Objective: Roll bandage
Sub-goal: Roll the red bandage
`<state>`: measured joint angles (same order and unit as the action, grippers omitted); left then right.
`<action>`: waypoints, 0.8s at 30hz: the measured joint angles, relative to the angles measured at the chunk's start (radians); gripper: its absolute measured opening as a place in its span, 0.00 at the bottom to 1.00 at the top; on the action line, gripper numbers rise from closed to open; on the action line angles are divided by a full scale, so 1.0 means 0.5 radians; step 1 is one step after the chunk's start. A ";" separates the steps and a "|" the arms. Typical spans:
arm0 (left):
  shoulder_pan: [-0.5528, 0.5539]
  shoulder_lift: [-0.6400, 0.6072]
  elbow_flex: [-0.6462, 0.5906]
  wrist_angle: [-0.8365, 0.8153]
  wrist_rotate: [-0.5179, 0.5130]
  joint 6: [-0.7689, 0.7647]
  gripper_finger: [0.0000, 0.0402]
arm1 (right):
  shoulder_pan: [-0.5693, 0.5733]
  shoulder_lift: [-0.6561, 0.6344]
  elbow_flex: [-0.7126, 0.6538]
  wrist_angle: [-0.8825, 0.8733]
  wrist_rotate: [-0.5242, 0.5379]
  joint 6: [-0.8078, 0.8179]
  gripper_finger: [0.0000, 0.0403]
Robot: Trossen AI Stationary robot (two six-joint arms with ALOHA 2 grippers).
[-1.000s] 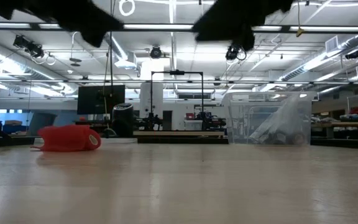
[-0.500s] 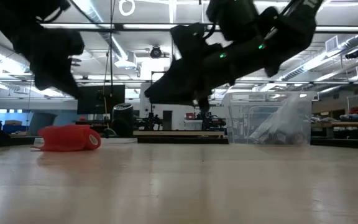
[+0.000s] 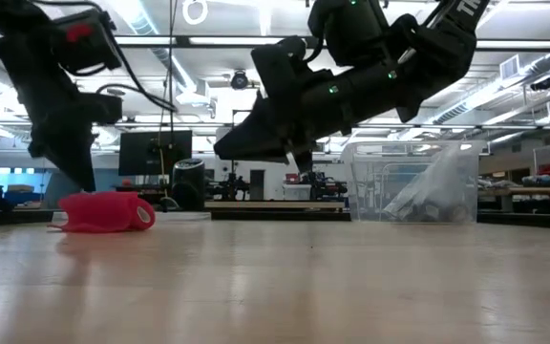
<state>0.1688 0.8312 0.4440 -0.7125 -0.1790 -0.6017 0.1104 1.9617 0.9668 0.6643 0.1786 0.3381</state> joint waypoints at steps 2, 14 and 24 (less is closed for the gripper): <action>0.015 0.025 -0.060 0.116 0.092 0.001 0.00 | 0.000 0.000 0.000 -0.020 0.000 -0.001 0.15; 0.018 0.045 -0.215 0.758 0.617 -0.018 0.00 | 0.015 -0.037 -0.001 -0.073 -0.157 -0.002 0.15; 0.018 0.126 -0.215 0.785 0.609 -0.057 0.07 | 0.028 -0.037 -0.002 -0.080 -0.157 -0.001 0.15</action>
<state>0.1776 0.8942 0.3363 -0.3198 0.1257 -0.6304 0.1245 1.9430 0.9661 0.6243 0.1002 0.3374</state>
